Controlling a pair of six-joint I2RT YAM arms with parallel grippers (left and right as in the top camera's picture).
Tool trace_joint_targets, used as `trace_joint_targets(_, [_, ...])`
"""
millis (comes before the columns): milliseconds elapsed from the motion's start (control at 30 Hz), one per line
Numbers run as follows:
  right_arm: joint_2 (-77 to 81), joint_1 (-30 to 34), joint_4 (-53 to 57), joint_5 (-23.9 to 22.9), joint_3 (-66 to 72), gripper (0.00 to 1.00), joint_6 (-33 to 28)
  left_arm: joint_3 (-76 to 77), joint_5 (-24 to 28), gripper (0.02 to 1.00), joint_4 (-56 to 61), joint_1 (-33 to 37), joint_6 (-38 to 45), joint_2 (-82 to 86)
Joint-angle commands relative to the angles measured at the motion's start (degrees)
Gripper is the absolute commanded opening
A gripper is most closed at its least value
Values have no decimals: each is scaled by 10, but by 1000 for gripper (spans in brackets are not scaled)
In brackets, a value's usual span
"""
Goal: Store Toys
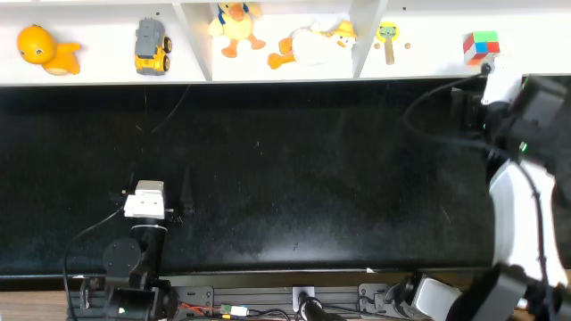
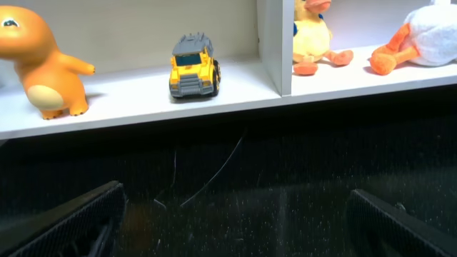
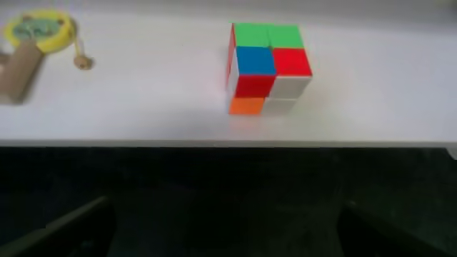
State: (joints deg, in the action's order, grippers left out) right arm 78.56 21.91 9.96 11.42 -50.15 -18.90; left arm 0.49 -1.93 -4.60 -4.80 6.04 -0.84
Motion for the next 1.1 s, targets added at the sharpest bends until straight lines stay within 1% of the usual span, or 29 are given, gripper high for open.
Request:
trace_joint_targets(33, [-65, -77, -57, -61, 72, 996, 97, 0, 4, 998, -2, 0, 6, 7])
trace_joint_targets(100, [-94, -148, -60, -126, 101, 996, 97, 0, 4, 998, -2, 0, 6, 7])
trace_joint_targets(167, [-125, -217, -60, -170, 129, 996, 97, 0, 4, 998, -2, 0, 6, 7])
trace_joint_targets(233, [-160, -264, -67, -179, 158, 996, 112, 0, 4, 998, -2, 0, 6, 7])
trace_joint_targets(300, [-201, -288, -80, -179, 191, 993, 167, 0, 4, 998, -2, 0, 6, 7])
trace_joint_targets(333, [-226, -291, -87, -179, 210, 996, 199, 0, 4, 998, -2, 0, 6, 7])
trace_joint_targets(400, [-275, -290, -93, -179, 244, 991, 236, 0, 4, 998, -2, 0, 6, 7])
trace_joint_targets(667, [-483, -290, -99, -172, 367, 996, 237, 0, 4, 998, -2, 0, 6, 7])
trace_joint_targets(800, [-548, -284, -102, -172, 412, 996, 237, 0, 4, 996, -2, 0, 6, 7])
trace_joint_targets(933, [-595, -260, -103, -172, 448, 996, 237, 0, 4, 998, -2, 0, 6, 7])
trace_joint_targets(967, [-609, -253, -103, -171, 459, 998, 247, 0, 4, 998, -2, -1, 6, 7])
trace_joint_targets(1033, [-632, -248, -103, -163, 476, 993, 259, 0, 4, 998, -2, 0, 6, 7])
trace_joint_targets(1100, [-663, -249, -103, -151, 497, 996, 258, 0, 4, 998, -2, 0, 6, 7])
